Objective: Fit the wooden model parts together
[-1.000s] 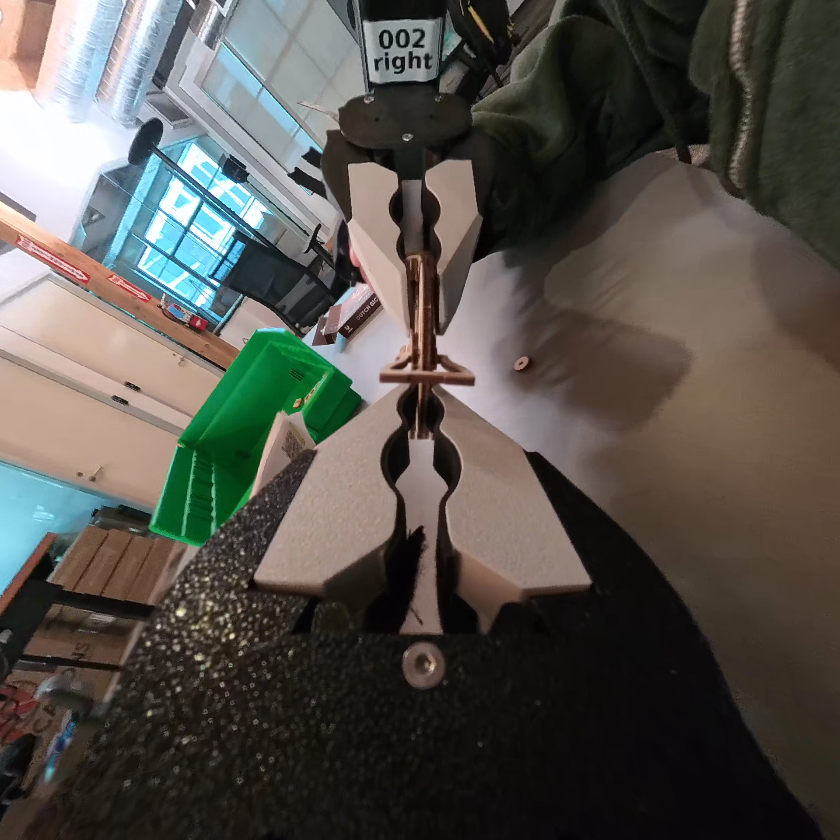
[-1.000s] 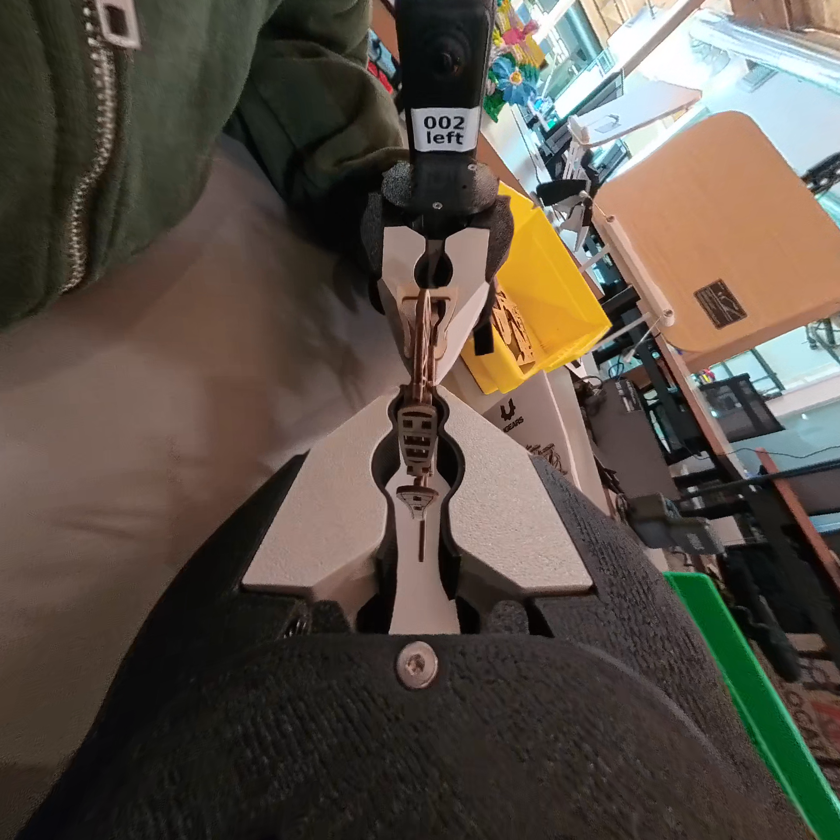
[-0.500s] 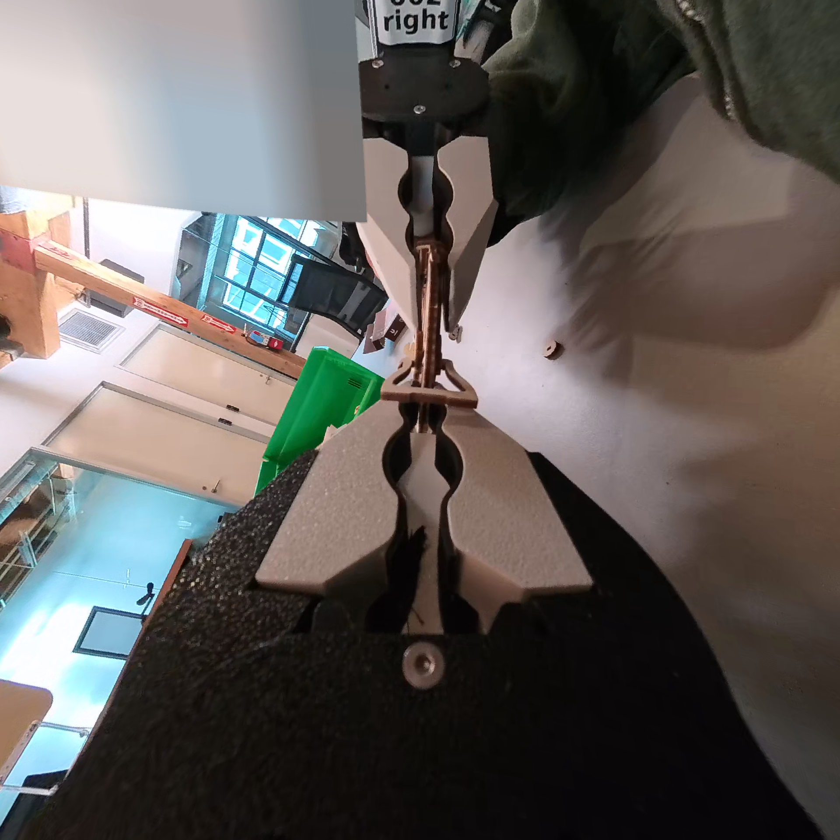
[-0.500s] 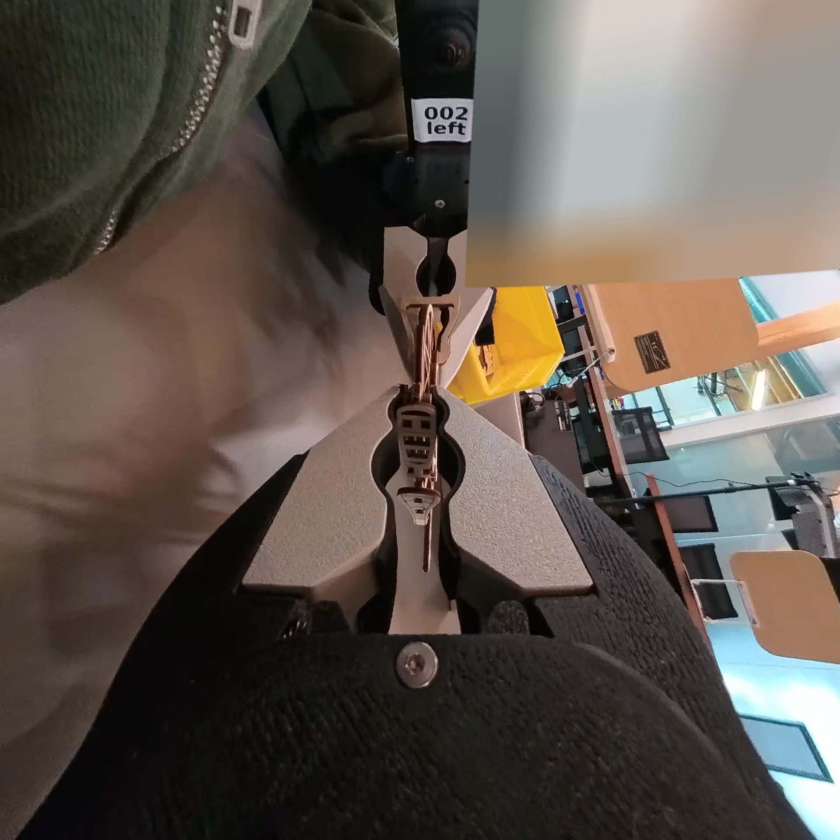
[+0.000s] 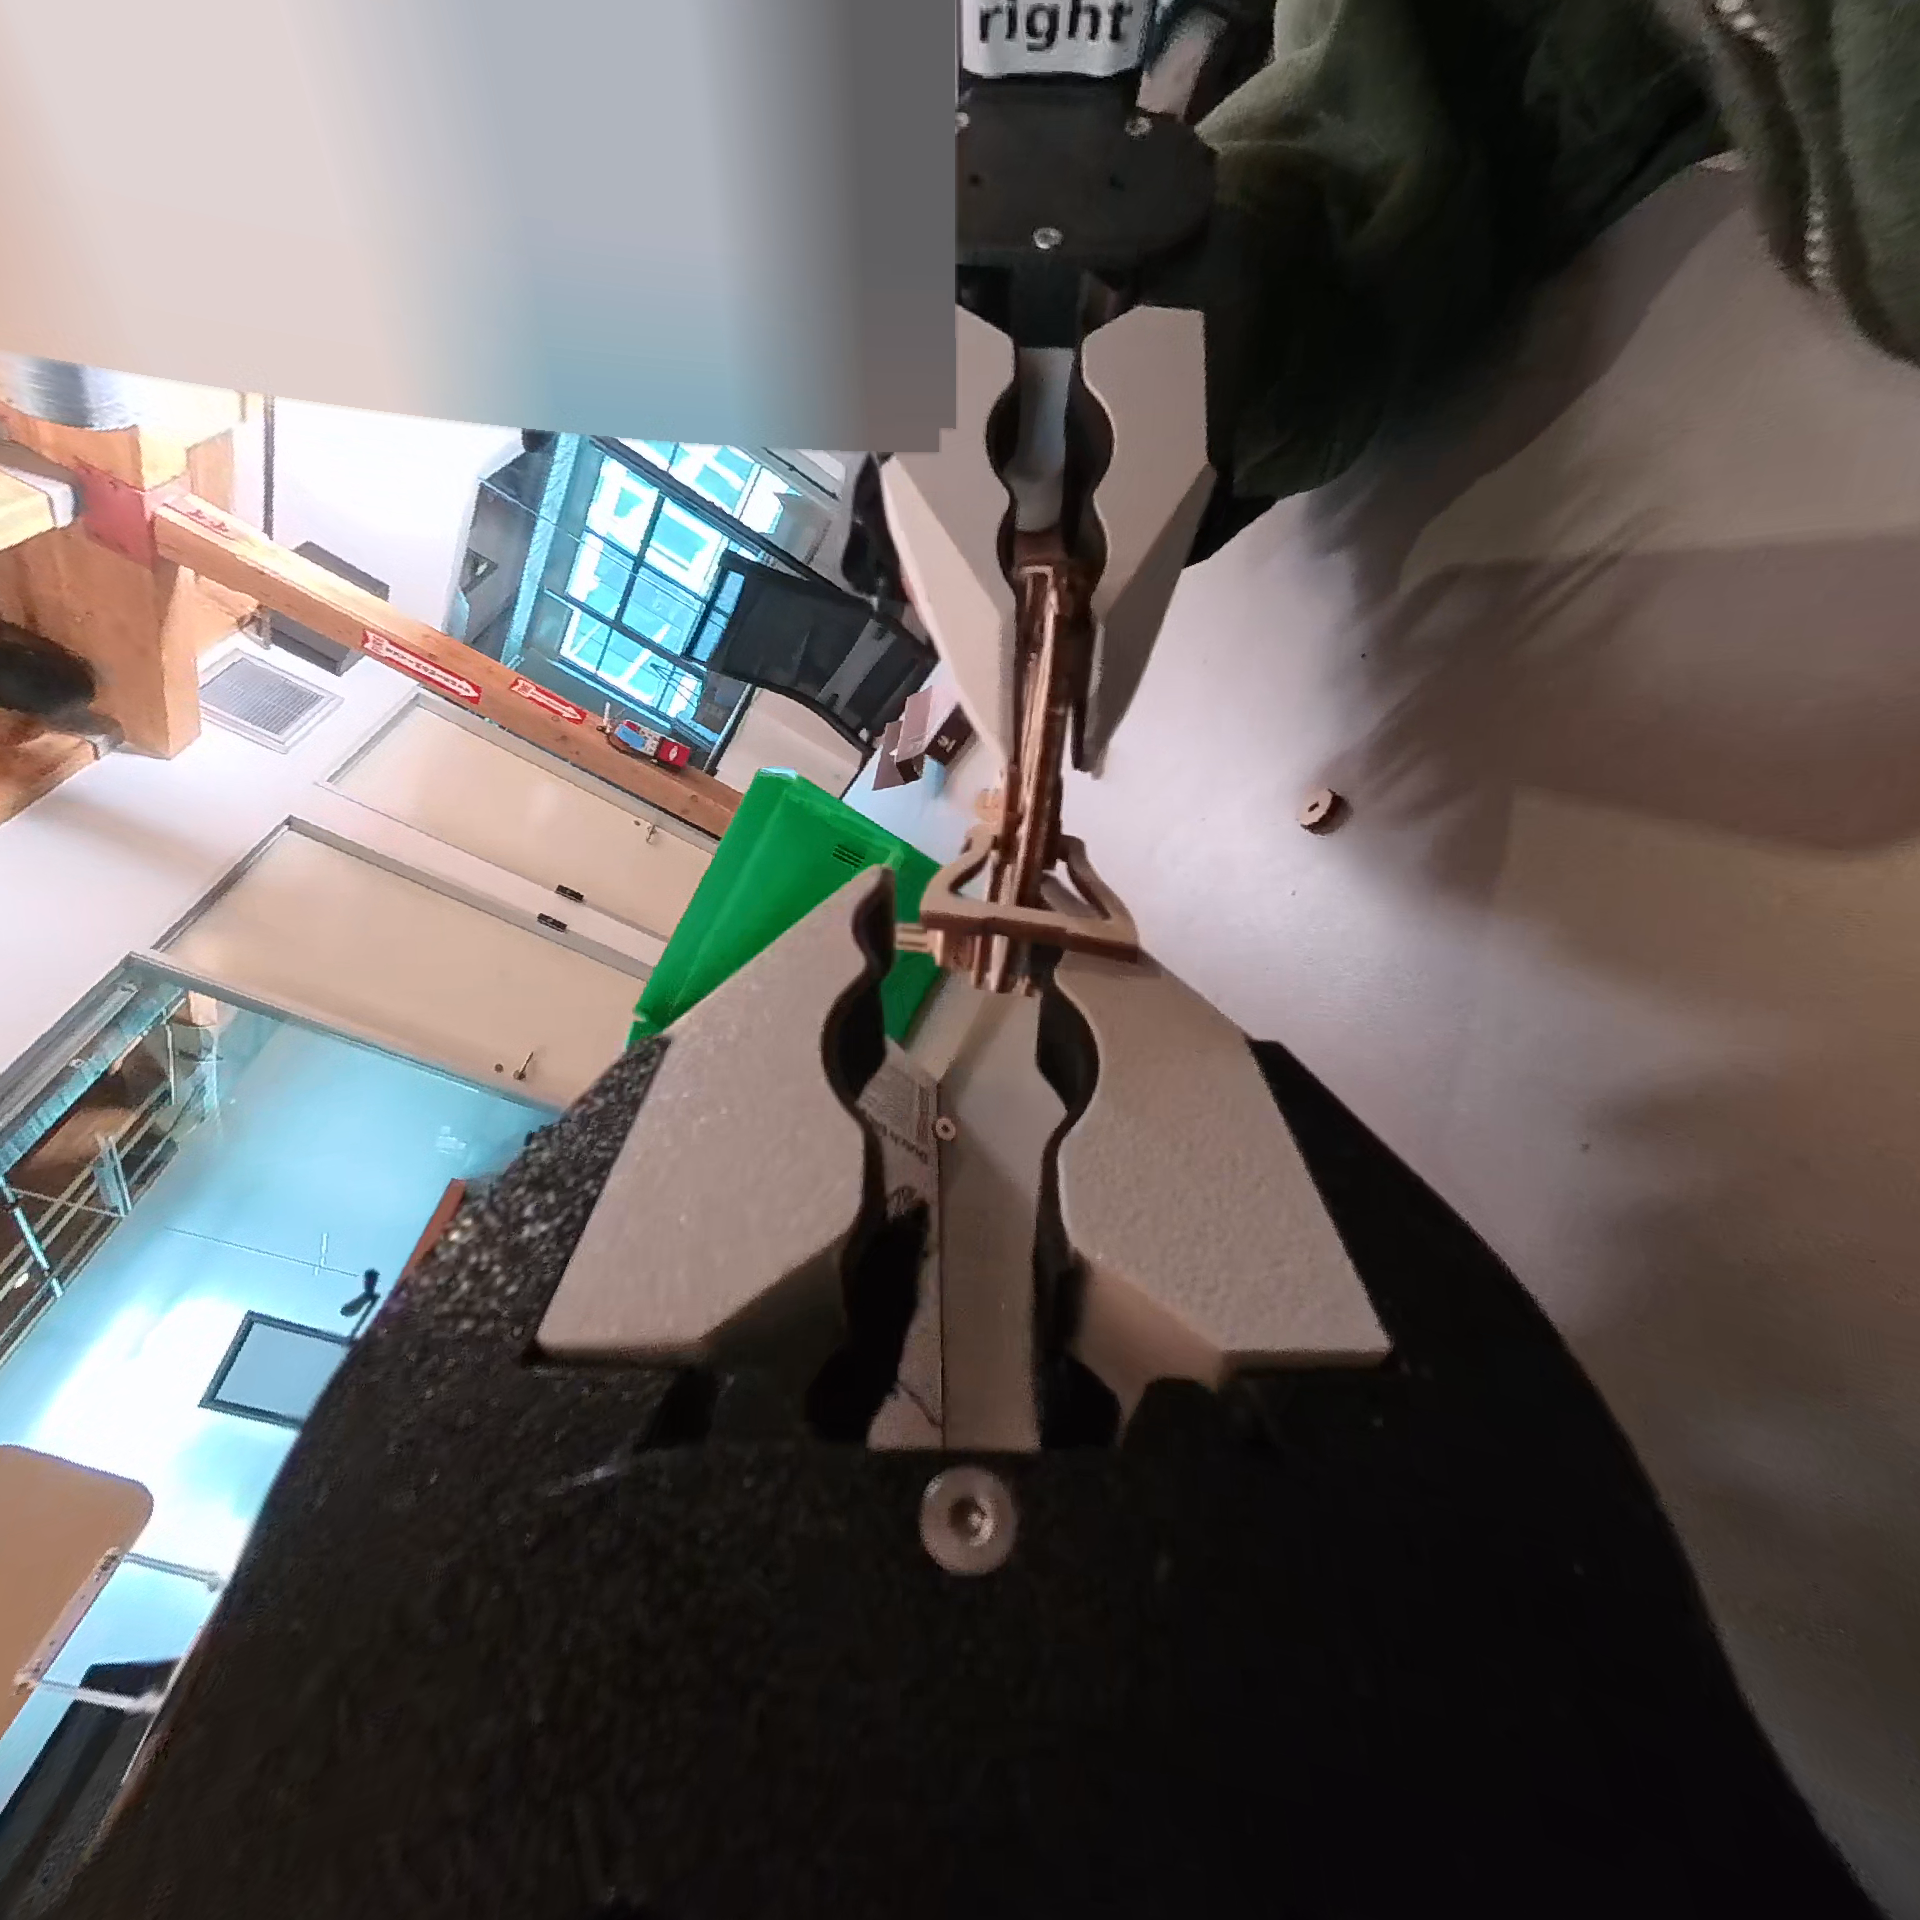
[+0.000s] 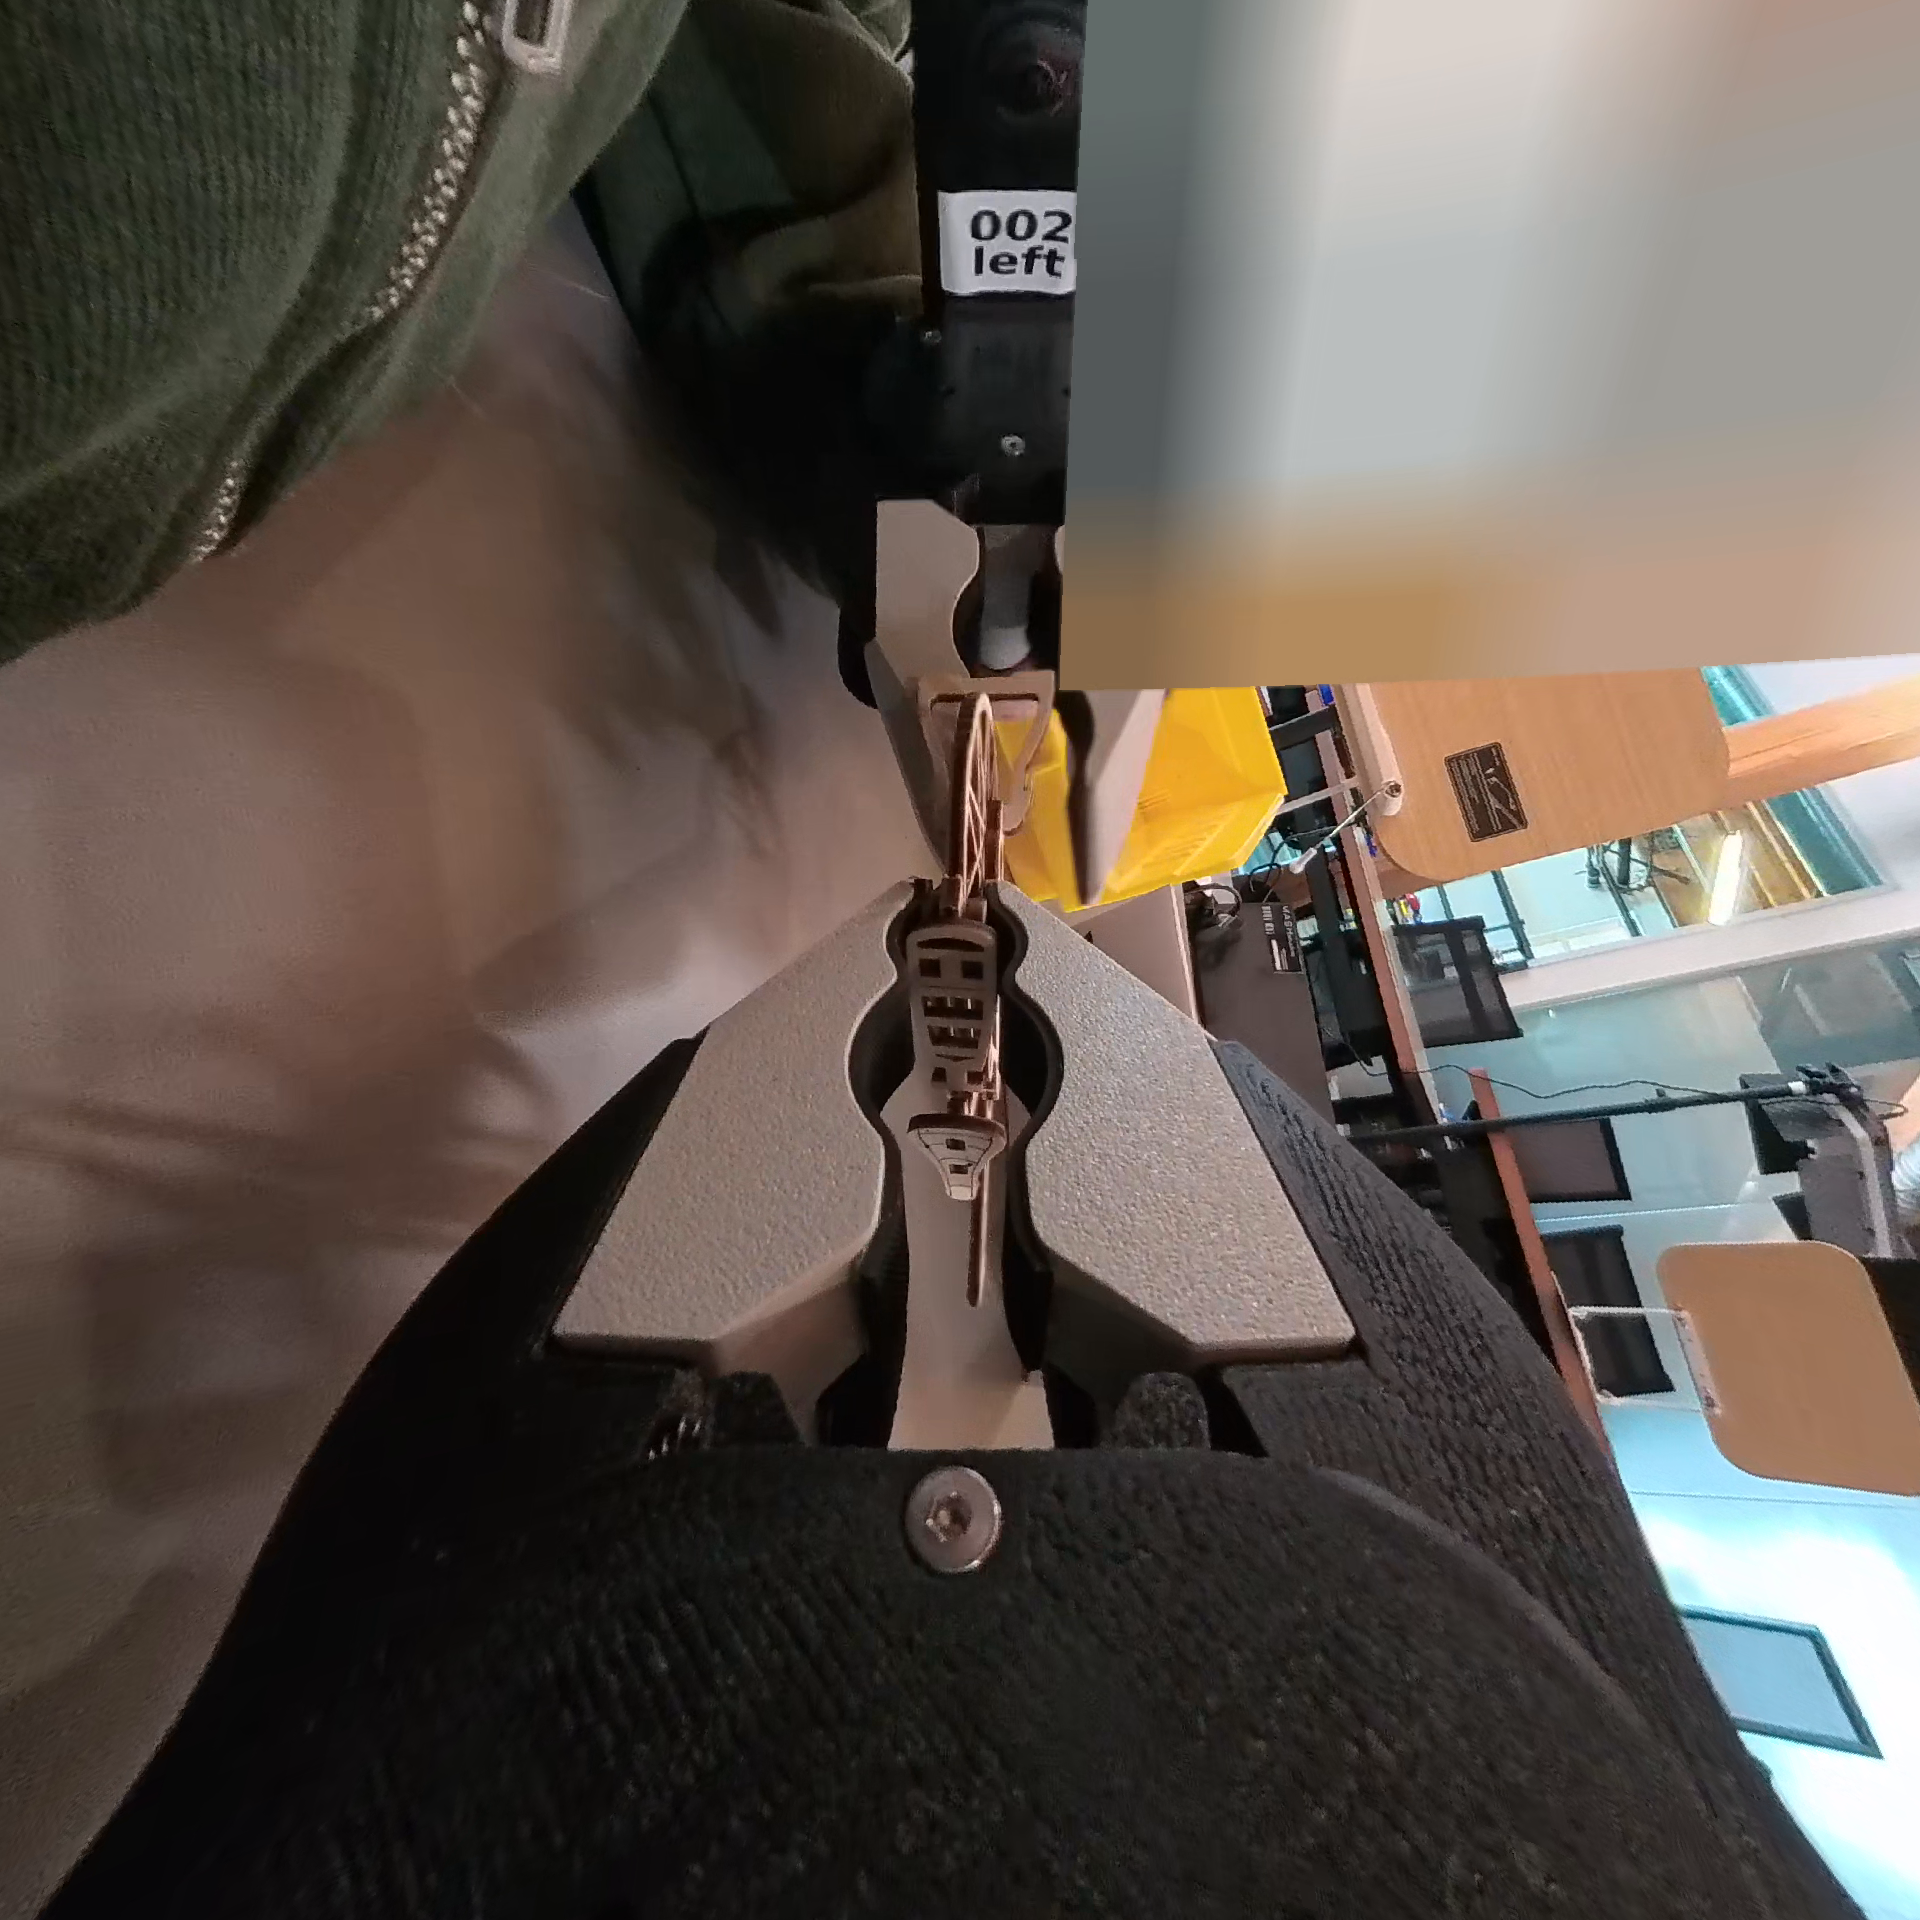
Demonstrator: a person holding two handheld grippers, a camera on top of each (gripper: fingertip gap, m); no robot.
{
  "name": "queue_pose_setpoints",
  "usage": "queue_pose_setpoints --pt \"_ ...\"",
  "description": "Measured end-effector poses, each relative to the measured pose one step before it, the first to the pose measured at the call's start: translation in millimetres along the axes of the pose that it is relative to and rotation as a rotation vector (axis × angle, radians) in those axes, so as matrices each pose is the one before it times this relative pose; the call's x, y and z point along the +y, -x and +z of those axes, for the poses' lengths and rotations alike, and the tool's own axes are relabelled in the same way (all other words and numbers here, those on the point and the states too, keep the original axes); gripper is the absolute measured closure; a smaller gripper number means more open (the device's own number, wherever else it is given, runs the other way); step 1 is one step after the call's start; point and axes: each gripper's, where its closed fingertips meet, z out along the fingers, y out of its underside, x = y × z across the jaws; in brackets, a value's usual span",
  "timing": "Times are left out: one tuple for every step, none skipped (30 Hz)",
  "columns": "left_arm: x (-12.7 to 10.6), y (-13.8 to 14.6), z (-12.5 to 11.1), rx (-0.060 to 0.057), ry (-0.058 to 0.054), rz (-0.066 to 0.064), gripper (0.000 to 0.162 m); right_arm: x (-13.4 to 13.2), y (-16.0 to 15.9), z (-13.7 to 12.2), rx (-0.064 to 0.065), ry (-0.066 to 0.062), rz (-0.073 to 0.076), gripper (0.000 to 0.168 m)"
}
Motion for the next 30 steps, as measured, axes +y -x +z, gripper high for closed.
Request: queue_pose_setpoints --pt "-1.75 -0.44 -0.38 0.0024 -0.0138 -0.0015 0.139 -0.4 0.47 0.15 -0.003 -0.0025 0.002 0.161" --pt "-0.69 -1.69 0.03 0.0089 -0.008 0.004 0.141 -0.79 0.2 -0.05 -0.0017 -0.0048 0.0018 0.161" --pt "-1.13 -2.43 -0.01 0.012 -0.01 0.0066 0.144 -0.8 0.28 -0.15 -0.0034 -0.0035 0.0015 0.161" --pt "-1.46 -1.94 0.01 0.0078 -0.0114 0.0083 0.147 -0.73 0.15 -0.37 -0.0024 -0.0045 0.002 0.161" --pt "-1.13 -1.1 0.01 0.0034 -0.0075 0.0079 0.149 -0.93 -0.25 -0.38 -0.0005 -0.0053 0.0026 0.161" --pt "-0.87 -1.36 0.17 0.0058 -0.004 0.0054 0.151 -1.03 -0.16 -0.34 -0.0009 -0.0053 0.0023 0.161" --pt "-0.47 -1.61 0.19 0.0076 -0.0045 0.0028 0.154 -0.84 0.31 -0.19 -0.0027 -0.0034 0.0008 0.161" --pt "-0.16 -0.99 0.15 0.005 -0.0027 0.0024 0.155 -0.36 0.21 0.02 -0.0015 -0.0009 -0.0005 0.161" --pt "-0.21 -0.88 0.01 0.0051 -0.0028 0.003 0.157 -0.29 0.06 -0.06 -0.0002 -0.0006 -0.0017 0.161" --pt "-0.8 -1.28 -0.14 0.0069 -0.006 0.0027 0.159 -0.57 0.25 -0.16 -0.0014 -0.0025 -0.001 0.161" --pt "-0.95 -0.16 -0.13 0.0001 -0.0063 0.0027 0.159 -0.87 0.23 -0.27 -0.0033 -0.0041 0.0019 0.161" --pt "-0.91 0.08 -0.25 -0.0011 -0.0057 0.0008 0.159 -0.82 -0.1 -0.29 -0.0007 -0.0043 0.0029 0.161" --pt "-0.64 0.22 -0.18 0.0001 -0.0057 -0.0056 0.159 -0.68 -0.11 -0.22 -0.0006 -0.0031 0.0018 0.161" --pt "-0.04 0.23 -0.09 0.0004 -0.0037 -0.01 0.16 -0.01 -0.14 -0.1 -0.0002 0.0001 0.0006 0.161" --pt "0.3 0.31 -0.2 0.0015 -0.003 -0.0106 0.16 0.33 0.08 0.08 -0.0005 0.0023 -0.0002 0.161" --pt "0.27 0.32 -0.13 0.0019 -0.003 -0.0115 0.159 0.28 0.23 0.26 -0.0009 0.002 -0.0001 0.161" --pt "0.29 -0.36 -0.05 0.0061 -0.0023 -0.0109 0.16 0.08 0.22 0.21 -0.0011 0.0011 0.0 0.161" --pt "0.07 -0.27 -0.04 0.004 -0.0025 -0.0068 0.16 0.01 0.29 0.14 -0.0015 0.0002 0.0 0.161" --pt "-0.08 0.12 0.13 -0.0003 -0.001 -0.0031 0.16 -0.15 -0.1 -0.13 0.0 -0.0008 0.0007 0.161" --pt "0.08 0.1 0.01 0.0004 -0.0002 -0.0025 0.16 -0.12 -0.15 -0.14 0.0001 -0.0006 0.0004 0.161" --pt "0.22 -0.01 -0.07 0.0017 -0.0001 -0.0043 0.161 0.05 -0.23 -0.17 0.0011 0.0003 0.0 0.161" --pt "0.66 -0.15 -0.22 0.0043 0.0001 -0.0069 0.161 0.01 -0.35 -0.21 0.0014 0.0004 0.0002 0.161" --pt "0.35 0.35 -0.07 0.0009 -0.0012 -0.0071 0.161 0.04 -0.15 -0.17 0.0005 -0.0004 0.0004 0.161" --pt "-0.13 0.08 -0.1 0.0017 -0.0001 -0.0029 0.161 0.03 -0.27 -0.02 0.0008 -0.0004 0.0016 0.161" --pt "-0.06 -0.11 -0.02 0.0003 0.0012 0.003 0.161 -0.25 -0.02 -0.08 -0.0004 -0.0015 0.0012 0.161" --pt "-0.21 -0.33 0.09 -0.0002 0.0 0.0059 0.162 -0.14 0.13 -0.17 -0.0001 -0.0015 -0.0007 0.161" --pt "0.1 -0.02 0.04 -0.0004 0.0016 0.0036 0.162 0.07 -0.15 0.07 0.0018 0.0004 -0.0014 0.161" --pt "-0.03 0.11 0.04 0.0007 0.0011 -0.0006 0.162 -0.13 -0.57 -0.09 0.0048 0.0002 -0.0021 0.161" --pt "-0.46 0.1 -0.13 0.0024 -0.0021 -0.0058 0.162 -0.72 -0.75 -0.24 0.0062 -0.0035 -0.0025 0.161" --pt "-0.72 0.09 -0.15 0.0019 -0.0019 -0.0022 0.162 -0.79 -0.45 -0.2 0.0033 -0.0047 0.0003 0.161"
